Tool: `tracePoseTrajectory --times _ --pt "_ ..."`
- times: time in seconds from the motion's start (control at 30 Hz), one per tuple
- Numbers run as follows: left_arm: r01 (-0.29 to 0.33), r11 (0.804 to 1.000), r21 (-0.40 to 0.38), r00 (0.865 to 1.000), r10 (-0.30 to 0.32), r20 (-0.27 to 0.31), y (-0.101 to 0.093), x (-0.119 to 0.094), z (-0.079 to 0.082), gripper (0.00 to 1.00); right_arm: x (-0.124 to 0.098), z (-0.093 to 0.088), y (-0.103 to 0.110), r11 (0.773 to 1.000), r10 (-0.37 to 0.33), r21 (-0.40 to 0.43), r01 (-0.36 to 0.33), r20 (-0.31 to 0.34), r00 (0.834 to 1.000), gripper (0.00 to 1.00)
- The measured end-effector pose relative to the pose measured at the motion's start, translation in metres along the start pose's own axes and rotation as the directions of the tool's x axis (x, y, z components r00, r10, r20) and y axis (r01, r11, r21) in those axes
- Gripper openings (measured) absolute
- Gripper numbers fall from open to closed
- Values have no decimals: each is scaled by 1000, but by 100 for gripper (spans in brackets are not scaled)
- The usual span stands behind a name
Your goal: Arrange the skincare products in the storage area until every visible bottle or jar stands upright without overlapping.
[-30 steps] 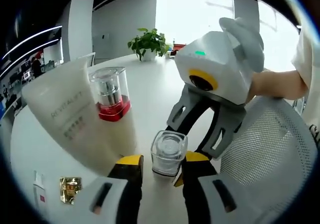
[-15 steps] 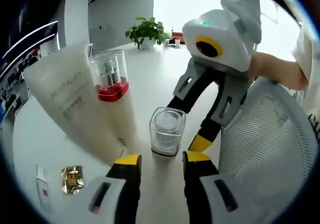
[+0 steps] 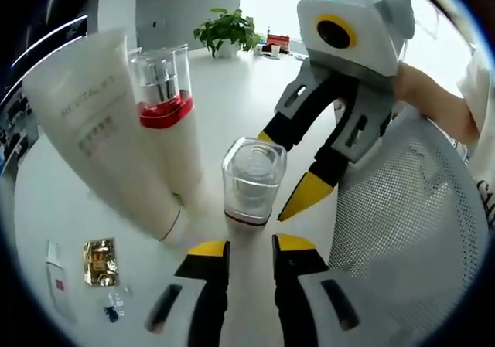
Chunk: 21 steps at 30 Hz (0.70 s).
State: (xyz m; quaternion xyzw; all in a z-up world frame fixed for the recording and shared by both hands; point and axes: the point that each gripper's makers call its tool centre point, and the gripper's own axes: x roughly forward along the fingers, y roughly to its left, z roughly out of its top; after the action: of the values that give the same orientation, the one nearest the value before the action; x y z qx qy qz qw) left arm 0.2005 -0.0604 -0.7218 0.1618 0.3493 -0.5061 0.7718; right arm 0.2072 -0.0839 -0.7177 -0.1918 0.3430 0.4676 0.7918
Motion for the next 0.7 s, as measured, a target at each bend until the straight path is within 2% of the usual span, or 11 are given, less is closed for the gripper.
tracePoseTrajectory --times 0.33,0.7 --pt "13 1000 -24 1000 -14 -10 -1 1 -1 8 9 5 8 998 55 17 -55 -9 998 13" --pt "-2 1000 -18 1000 1 -20 5 5 3 7 10 4 1 998 55 17 -54 -21 998 12"
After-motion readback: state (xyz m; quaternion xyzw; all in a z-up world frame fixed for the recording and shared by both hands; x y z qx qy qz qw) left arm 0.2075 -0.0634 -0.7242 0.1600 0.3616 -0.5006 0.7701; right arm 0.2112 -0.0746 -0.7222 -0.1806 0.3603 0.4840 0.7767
